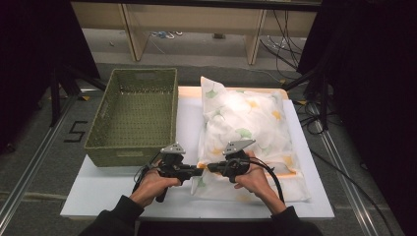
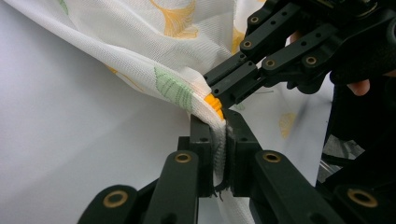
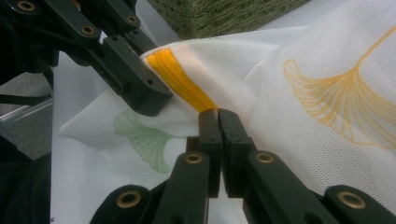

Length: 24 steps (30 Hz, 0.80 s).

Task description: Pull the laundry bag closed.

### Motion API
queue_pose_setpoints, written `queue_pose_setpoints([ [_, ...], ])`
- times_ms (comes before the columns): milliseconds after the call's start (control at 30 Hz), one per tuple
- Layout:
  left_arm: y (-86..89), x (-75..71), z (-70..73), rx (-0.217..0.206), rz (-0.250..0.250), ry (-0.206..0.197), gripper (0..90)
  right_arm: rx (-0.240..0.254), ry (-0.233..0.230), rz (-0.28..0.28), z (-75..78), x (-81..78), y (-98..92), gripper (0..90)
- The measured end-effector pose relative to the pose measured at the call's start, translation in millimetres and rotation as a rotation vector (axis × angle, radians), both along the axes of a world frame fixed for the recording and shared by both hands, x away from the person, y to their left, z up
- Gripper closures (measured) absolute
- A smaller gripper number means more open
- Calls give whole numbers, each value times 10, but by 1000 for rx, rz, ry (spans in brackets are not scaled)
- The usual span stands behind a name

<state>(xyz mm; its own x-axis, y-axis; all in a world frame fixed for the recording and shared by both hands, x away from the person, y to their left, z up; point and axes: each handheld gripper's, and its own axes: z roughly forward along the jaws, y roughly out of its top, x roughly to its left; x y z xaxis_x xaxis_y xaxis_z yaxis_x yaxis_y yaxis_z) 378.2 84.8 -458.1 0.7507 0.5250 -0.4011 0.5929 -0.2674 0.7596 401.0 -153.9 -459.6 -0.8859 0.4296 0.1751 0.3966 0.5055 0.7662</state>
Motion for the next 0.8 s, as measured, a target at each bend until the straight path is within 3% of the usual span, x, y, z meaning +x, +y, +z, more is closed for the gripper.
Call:
queue_pose_setpoints([
  [300, 17, -22, 10, 33, -13, -27, 847, -11, -12, -9, 20, -14, -30, 900],
  [433, 21, -64, 27, 47, -24, -46, 849, -18, -17, -33, -16, -12, -101, 900],
  [500, 13, -98, 32, 62, -24, -55, 849, -26, 1, -63, -31, -14, -170, 900],
  [800, 14, -125, 43, 110, -34, -93, 849, -41, -19, -90, -37, -32, -282, 900],
])
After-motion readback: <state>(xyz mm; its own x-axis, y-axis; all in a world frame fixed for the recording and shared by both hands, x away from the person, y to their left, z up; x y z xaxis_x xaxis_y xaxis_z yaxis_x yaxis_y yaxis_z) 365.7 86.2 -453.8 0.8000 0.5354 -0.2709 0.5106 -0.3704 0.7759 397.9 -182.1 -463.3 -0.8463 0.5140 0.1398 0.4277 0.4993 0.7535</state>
